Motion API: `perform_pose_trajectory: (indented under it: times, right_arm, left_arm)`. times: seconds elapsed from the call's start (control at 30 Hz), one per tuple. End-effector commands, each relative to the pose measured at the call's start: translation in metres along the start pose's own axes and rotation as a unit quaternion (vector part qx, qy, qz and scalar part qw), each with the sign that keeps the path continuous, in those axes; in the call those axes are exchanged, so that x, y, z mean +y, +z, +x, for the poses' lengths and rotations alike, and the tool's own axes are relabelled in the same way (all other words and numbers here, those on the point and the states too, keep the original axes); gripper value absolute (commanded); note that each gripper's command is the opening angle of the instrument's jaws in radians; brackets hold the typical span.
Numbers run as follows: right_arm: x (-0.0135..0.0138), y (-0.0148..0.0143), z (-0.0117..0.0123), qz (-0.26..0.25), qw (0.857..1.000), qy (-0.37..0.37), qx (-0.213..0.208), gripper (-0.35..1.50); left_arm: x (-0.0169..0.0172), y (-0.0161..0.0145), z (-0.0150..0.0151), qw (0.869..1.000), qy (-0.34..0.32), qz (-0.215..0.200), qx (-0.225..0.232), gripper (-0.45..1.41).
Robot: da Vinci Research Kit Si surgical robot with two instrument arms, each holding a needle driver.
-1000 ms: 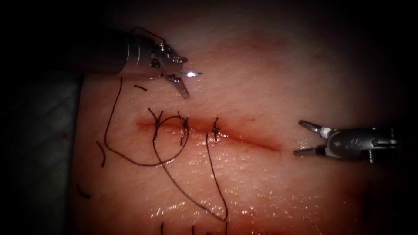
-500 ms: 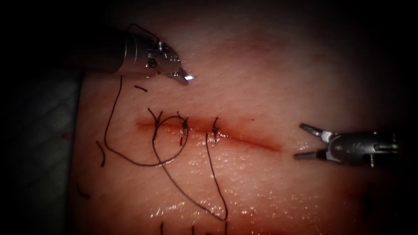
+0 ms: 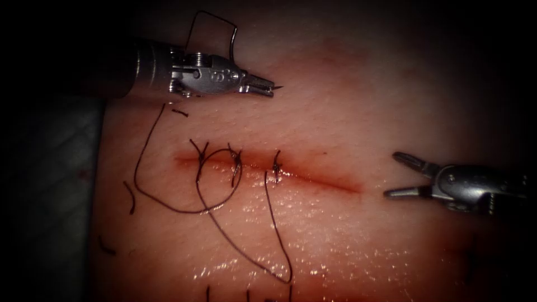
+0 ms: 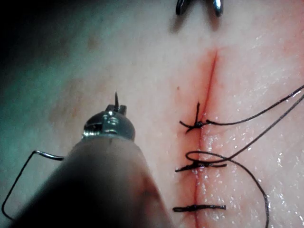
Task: Wound Closure
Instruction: Hand over the needle from the left tool to the right tool.
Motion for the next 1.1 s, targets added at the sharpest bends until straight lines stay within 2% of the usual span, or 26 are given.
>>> perform_pose_trajectory:
  times: [0.03,0.1,0.13,0.27,0.37,0.4,0.47,0.5,0.53,0.6,0.63,0.67,0.7,0.73,0.77,0.8,0.83,0.87,0.9,0.93,0.97,1.03,1.1]
  right_arm:
    - [-0.0002,0.0005,0.0000,0.002,1.000,0.017,0.005,0.91]
    - [-0.0001,0.0004,0.0001,0.006,1.000,0.027,0.008,0.88]
    - [-0.0001,0.0002,0.0002,0.019,0.998,0.050,0.017,0.79]
    - [0.0001,0.0003,0.0005,0.068,0.990,0.123,0.027,0.78]
    - [0.0003,0.0005,0.0008,0.081,0.985,0.146,0.030,0.78]
    - [0.0004,0.0007,0.0011,0.088,0.981,0.167,0.034,0.86]
    - [0.0004,0.0012,0.0017,0.103,0.968,0.225,0.053,0.91]
    - [0.0004,0.0012,0.0017,0.103,0.968,0.225,0.053,0.91]
    - [0.0004,0.0015,0.0021,0.115,0.952,0.276,0.068,0.99]
    - [0.0003,0.0017,0.0023,0.119,0.946,0.291,0.075,1.04]
    - [0.0002,0.0022,0.0029,0.132,0.929,0.335,0.084,1.01]
    - [0.0002,0.0022,0.0029,0.132,0.929,0.335,0.084,1.01]
    - [-0.0001,0.0027,0.0033,0.143,0.915,0.368,0.079,1.01]
    - [-0.0003,0.0030,0.0034,0.149,0.908,0.384,0.077,1.04]
    - [-0.0009,0.0038,0.0038,0.169,0.890,0.417,0.071,1.14]
    - [-0.0011,0.0040,0.0039,0.178,0.882,0.432,0.068,1.16]
    - [-0.0011,0.0040,0.0039,0.178,0.882,0.432,0.068,1.16]
    - [-0.0015,0.0045,0.0042,0.196,0.868,0.453,0.062,1.18]
    - [-0.0018,0.0048,0.0043,0.207,0.859,0.464,0.058,1.18]
    - [-0.0018,0.0048,0.0043,0.207,0.859,0.464,0.058,1.18]
    - [-0.0024,0.0053,0.0046,0.225,0.850,0.474,0.054,1.19]
    - [-0.0026,0.0055,0.0048,0.232,0.845,0.478,0.054,1.21]
    - [-0.0037,0.0063,0.0052,0.261,0.828,0.493,0.055,1.31]
  left_arm:
    - [0.0000,0.0002,0.0014,0.999,0.009,0.011,0.034,-0.45]
    - [0.0002,0.0000,0.0022,0.999,0.013,0.013,0.049,-0.45]
    - [0.0010,-0.0004,0.0039,0.996,0.020,0.015,0.086,-0.45]
    - [0.0036,-0.0012,0.0076,0.988,0.065,0.010,0.142,-0.45]
    - [0.0047,-0.0015,0.0085,0.984,0.083,0.013,0.157,-0.45]
    - [0.0055,-0.0017,0.0090,0.982,0.092,0.015,0.167,-0.45]
    - [0.0074,-0.0020,0.0102,0.976,0.115,0.015,0.184,-0.45]
    - [0.0074,-0.0020,0.0102,0.976,0.115,0.015,0.184,-0.45]
    - [0.0085,-0.0021,0.0108,0.973,0.130,0.015,0.190,-0.45]
    - [0.0092,-0.0022,0.0111,0.970,0.141,0.014,0.198,-0.45]
    - [0.0112,-0.0024,0.0117,0.960,0.170,0.012,0.222,-0.45]
    - [0.0112,-0.0024,0.0117,0.960,0.170,0.012,0.222,-0.45]
    - [0.0124,-0.0024,0.0118,0.952,0.193,0.010,0.239,-0.45]
    - [0.0132,-0.0025,0.0117,0.947,0.205,0.008,0.249,-0.45]
    - [0.0147,-0.0026,0.0113,0.935,0.223,0.007,0.276,-0.45]
    - [0.0151,-0.0026,0.0112,0.931,0.230,0.006,0.283,-0.45]
    - [0.0151,-0.0026,0.0112,0.931,0.230,0.006,0.283,-0.45]
    - [0.0157,-0.0027,0.0110,0.924,0.246,0.004,0.292,-0.45]
    - [0.0161,-0.0028,0.0109,0.920,0.252,0.003,0.300,-0.45]
    - [0.0161,-0.0028,0.0109,0.920,0.252,0.003,0.300,-0.45]
    - [0.0165,-0.0029,0.0107,0.912,0.261,0.002,0.316,-0.45]
    - [0.0168,-0.0030,0.0107,0.907,0.269,0.003,0.323,-0.45]
    - [0.0172,-0.0032,0.0105,0.899,0.276,0.009,0.339,-0.45]
